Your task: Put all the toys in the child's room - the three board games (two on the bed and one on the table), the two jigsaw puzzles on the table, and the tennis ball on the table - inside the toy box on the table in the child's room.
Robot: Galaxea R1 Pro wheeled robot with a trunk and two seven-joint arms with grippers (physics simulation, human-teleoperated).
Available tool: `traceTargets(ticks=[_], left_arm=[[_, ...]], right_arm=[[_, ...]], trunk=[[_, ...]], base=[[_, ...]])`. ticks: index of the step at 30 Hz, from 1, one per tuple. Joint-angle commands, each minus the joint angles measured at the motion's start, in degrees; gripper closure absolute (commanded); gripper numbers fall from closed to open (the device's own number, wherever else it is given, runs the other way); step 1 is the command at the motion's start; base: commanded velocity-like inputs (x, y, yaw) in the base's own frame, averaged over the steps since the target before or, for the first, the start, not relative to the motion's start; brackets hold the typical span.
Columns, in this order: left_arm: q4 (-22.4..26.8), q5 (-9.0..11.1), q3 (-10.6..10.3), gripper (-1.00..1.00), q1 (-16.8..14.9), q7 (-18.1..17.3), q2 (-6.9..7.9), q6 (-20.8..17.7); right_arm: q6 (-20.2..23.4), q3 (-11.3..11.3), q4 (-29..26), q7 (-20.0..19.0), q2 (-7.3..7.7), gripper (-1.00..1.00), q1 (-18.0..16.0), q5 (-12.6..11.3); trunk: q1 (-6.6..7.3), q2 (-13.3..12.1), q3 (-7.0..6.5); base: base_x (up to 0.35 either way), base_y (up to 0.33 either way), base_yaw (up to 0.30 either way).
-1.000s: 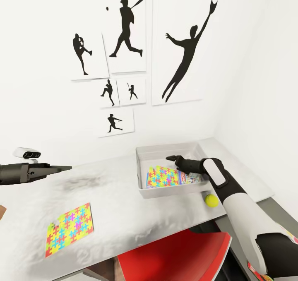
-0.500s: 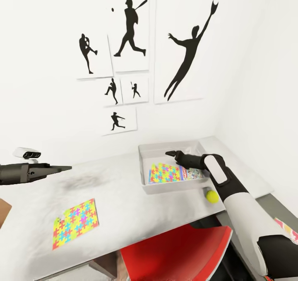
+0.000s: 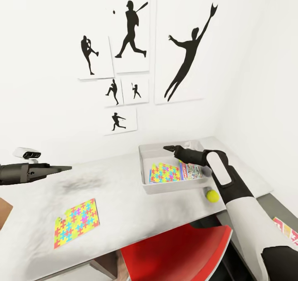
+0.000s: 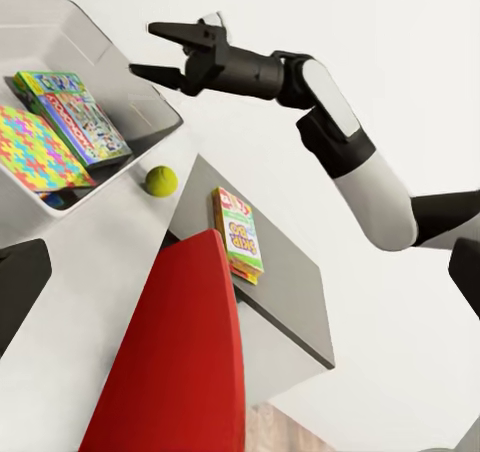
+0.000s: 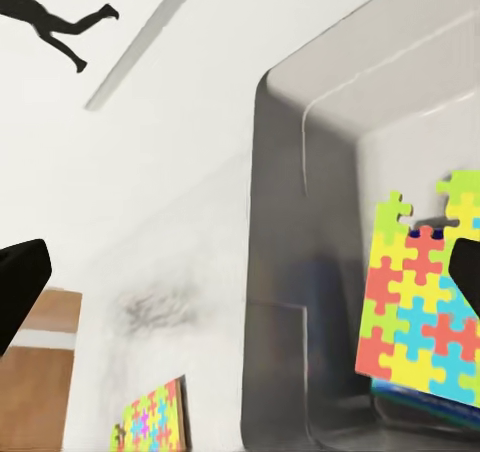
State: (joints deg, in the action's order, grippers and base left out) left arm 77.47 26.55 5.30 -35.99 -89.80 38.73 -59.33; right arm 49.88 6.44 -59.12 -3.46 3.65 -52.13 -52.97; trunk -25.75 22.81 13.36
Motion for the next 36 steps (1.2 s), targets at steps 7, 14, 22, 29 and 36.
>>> traceTargets(ticks=[7, 14, 22, 29, 36], left_arm=[[0.0, 0.0, 0.0, -1.00, 0.0, -0.2, 0.03, -0.6], [0.0, 0.0, 0.0, -1.00, 0.0, -0.2, 0.03, -0.6], [0.0, 0.0, 0.0, -1.00, 0.0, -0.2, 0.03, -0.6], [0.0, 0.0, 0.0, -1.00, 0.0, -0.2, 0.03, -0.6], [0.0, 0.0, 0.0, -1.00, 0.0, -0.2, 0.03, -0.6]], right_arm=[[1.9, -0.4, -6.5, -0.4, 0.12, -1.00, 3.5, 0.4], [4.2, -1.6, -15.2, -0.4, 0.21, -1.00, 8.3, 0.1], [7.5, -5.3, -26.3, -0.6, 0.15, -1.00, 16.2, -0.2], [8.3, -8.4, -30.9, -0.8, -0.03, -1.00, 24.3, -0.6], [8.1, -8.9, -31.4, -5.7, -0.19, -1.00, 29.8, -0.6]], trunk=[[-0.04, 0.1, -0.51], [-0.04, 0.1, -1.16], [-0.04, 0.1, -1.91], [-0.04, 0.1, -2.57], [-0.04, 0.1, -3.23]], base=[[0.000, 0.000, 0.000], [0.000, 0.000, 0.000], [0.000, 0.000, 0.000], [0.000, 0.000, 0.000], [-0.017, 0.003, 0.000]])
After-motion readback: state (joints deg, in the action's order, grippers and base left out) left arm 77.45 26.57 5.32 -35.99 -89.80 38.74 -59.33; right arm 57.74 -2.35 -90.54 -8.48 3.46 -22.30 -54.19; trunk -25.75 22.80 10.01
